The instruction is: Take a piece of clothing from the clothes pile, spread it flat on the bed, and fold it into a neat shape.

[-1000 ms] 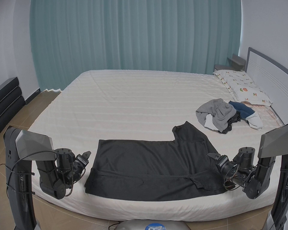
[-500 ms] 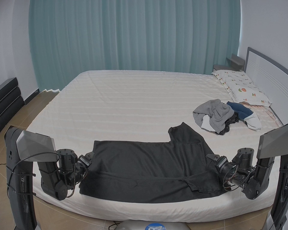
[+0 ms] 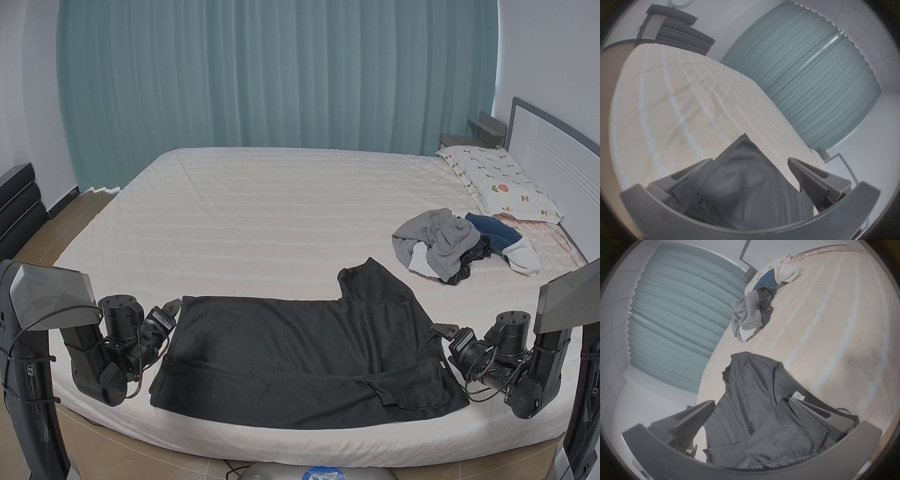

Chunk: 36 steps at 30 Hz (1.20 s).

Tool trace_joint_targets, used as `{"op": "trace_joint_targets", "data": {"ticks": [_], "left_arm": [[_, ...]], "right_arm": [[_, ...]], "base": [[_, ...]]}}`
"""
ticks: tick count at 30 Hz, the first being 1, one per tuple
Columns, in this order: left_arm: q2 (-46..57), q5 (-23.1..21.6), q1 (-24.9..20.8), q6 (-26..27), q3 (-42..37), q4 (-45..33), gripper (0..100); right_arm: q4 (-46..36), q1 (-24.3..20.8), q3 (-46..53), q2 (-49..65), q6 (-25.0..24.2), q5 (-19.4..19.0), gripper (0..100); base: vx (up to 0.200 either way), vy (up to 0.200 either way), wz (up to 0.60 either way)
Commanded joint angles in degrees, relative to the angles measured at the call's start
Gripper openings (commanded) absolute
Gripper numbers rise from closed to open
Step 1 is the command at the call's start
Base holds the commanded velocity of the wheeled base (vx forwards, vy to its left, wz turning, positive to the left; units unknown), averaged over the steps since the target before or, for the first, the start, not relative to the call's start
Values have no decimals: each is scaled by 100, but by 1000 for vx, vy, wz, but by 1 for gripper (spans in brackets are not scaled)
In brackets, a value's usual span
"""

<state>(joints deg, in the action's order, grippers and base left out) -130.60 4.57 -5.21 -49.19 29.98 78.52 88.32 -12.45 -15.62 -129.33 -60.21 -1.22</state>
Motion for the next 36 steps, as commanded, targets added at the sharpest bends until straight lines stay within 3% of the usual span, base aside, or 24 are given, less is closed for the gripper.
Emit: {"op": "trace_joint_targets", "data": {"ticks": [1, 4, 5, 7, 9, 11, 13, 19, 27, 36], "left_arm": [[70, -308, 301, 340, 615, -619, 100], [34, -730, 450, 436, 1247, -1559, 100], [34, -730, 450, 436, 1247, -1559, 100], [-54, -1248, 661, 577, 1933, -2174, 100], [-256, -1415, 705, 691, 2337, -2350, 100], [-414, -1468, 705, 841, 2583, -2429, 100], [-836, -1494, 696, 1456, 3163, -2833, 100], [-1135, -1477, 626, 1632, 4139, -3914, 100], [-1512, -1108, 573, 1764, 4315, -3633, 100], [-1530, -1134, 415, 1728, 4262, -3449, 100]], "right_arm": [[10, -12, 50, -101, -17, -1, 100], [98, -21, 67, -154, -17, -10, 100], [98, -21, 67, -154, -17, -10, 100], [115, -47, 103, -251, 0, -1, 100], [115, -47, 103, -268, 0, -1, 100], [115, -47, 103, -268, 0, -1, 100], [115, -47, 103, -268, 0, -1, 100], [115, -56, 94, -382, 9, -1, 100], [115, -100, 103, -391, 0, 8, 100], [115, -100, 94, -470, 9, 16, 100]], "base": [[0, 0, 0], [0, 0, 0], [0, 0, 0], [0, 0, 0], [0, 0, 0], [0, 0, 0], [0, 0, 0], [0, 0, 0], [0, 0, 0], [0, 0, 0]]}}
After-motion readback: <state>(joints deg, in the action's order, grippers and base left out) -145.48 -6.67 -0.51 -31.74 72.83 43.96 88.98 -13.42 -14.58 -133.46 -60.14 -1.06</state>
